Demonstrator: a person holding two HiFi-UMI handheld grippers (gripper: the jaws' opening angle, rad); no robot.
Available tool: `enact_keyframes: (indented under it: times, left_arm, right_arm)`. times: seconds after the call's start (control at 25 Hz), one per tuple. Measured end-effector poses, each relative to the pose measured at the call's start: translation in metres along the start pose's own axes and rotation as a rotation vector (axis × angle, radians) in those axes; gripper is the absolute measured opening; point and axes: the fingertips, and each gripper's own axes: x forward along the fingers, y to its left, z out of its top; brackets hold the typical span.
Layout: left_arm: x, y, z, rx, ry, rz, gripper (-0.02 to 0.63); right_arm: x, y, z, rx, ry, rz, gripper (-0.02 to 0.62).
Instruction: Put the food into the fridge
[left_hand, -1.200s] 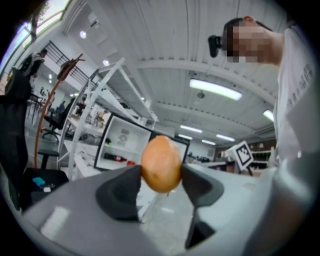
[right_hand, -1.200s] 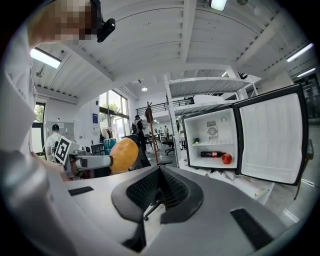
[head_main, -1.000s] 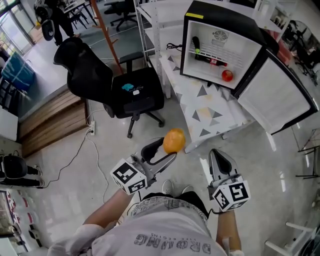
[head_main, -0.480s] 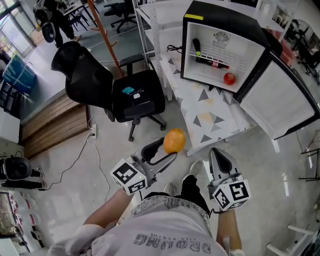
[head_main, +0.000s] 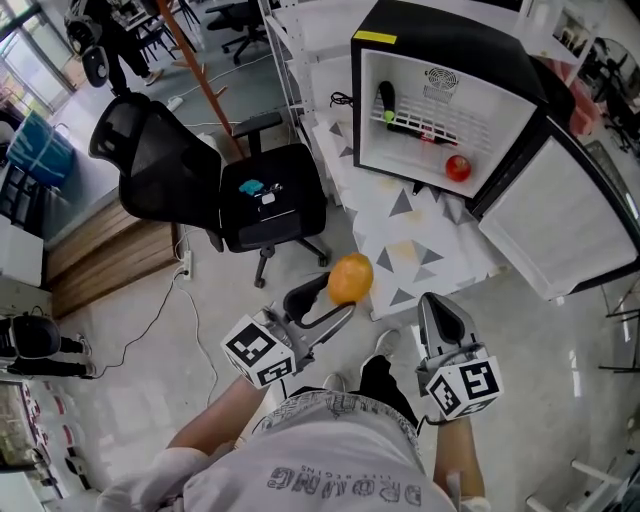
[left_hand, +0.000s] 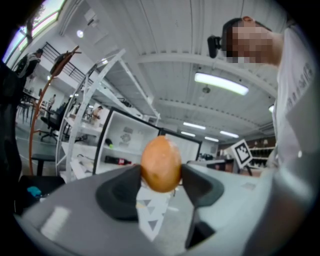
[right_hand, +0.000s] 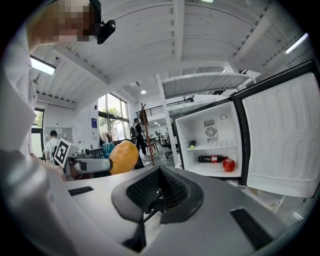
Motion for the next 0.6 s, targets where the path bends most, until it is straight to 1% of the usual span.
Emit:
enact_keyframes:
  times: [0.6]
  left_arm:
    - [0.113, 0.034, 0.012, 0.001, 0.028, 0.073, 0.262]
  right_arm:
    - [0.051, -0.108, 0.018, 0.032, 0.037, 0.080, 0.002]
